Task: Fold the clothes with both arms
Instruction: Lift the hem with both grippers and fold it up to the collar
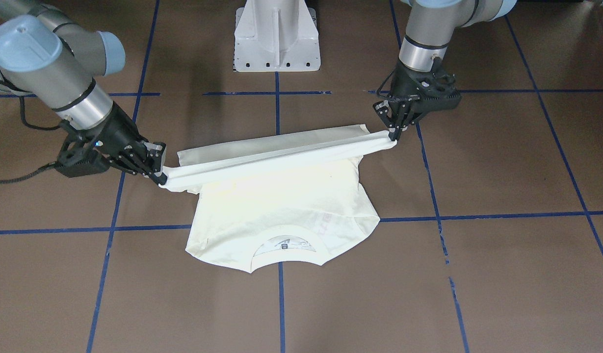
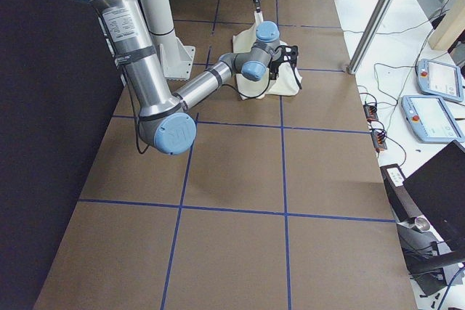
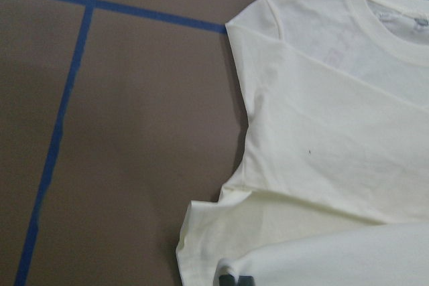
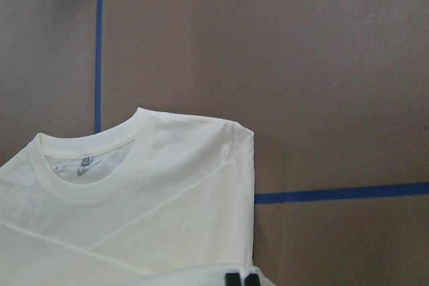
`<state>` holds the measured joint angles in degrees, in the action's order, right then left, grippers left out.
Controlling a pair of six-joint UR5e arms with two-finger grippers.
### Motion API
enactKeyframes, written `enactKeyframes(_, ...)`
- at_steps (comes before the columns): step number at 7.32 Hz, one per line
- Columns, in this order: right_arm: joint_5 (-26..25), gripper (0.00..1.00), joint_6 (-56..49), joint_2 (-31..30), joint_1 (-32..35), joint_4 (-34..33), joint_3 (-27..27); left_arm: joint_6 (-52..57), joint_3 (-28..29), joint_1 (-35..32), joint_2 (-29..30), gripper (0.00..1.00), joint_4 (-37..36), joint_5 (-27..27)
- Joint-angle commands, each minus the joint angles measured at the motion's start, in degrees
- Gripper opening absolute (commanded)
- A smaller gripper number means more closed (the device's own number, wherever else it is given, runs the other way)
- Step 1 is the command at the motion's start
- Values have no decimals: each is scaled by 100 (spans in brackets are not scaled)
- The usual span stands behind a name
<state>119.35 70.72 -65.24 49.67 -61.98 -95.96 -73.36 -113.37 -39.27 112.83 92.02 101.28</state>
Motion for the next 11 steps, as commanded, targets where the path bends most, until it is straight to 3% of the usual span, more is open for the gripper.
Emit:
enactKeyframes(1, -44, 0, -120, 957, 95, 11, 1373, 76, 1355, -143, 310, 0, 1118, -12)
enactKeyframes(3, -79, 0, -111, 1267, 52, 37, 1746, 68, 1974, -239, 406, 0, 1695, -21)
enactKeyframes(5, -79, 0, -120, 1427, 34, 46, 2142, 33, 2466, -301, 730, 0, 1714, -21)
enactKeyframes(8, -79, 0, -111, 1427, 34, 151, 2160, 76, 2680, -301, 767, 0, 2004, -21)
enactKeyframes(9, -62, 7, -103, 1435, 34, 160, 2134, 94, 2680, -301, 776, 0, 1996, -12)
enactKeyframes(10, -70, 62, -120, 1418, 25, 169, 2117, 94, 2671, -301, 776, 44, 1996, -12)
enactKeyframes(11, -88, 100, -103, 1409, -10, 169, 2116, 94, 2654, -301, 776, 99, 1987, -3)
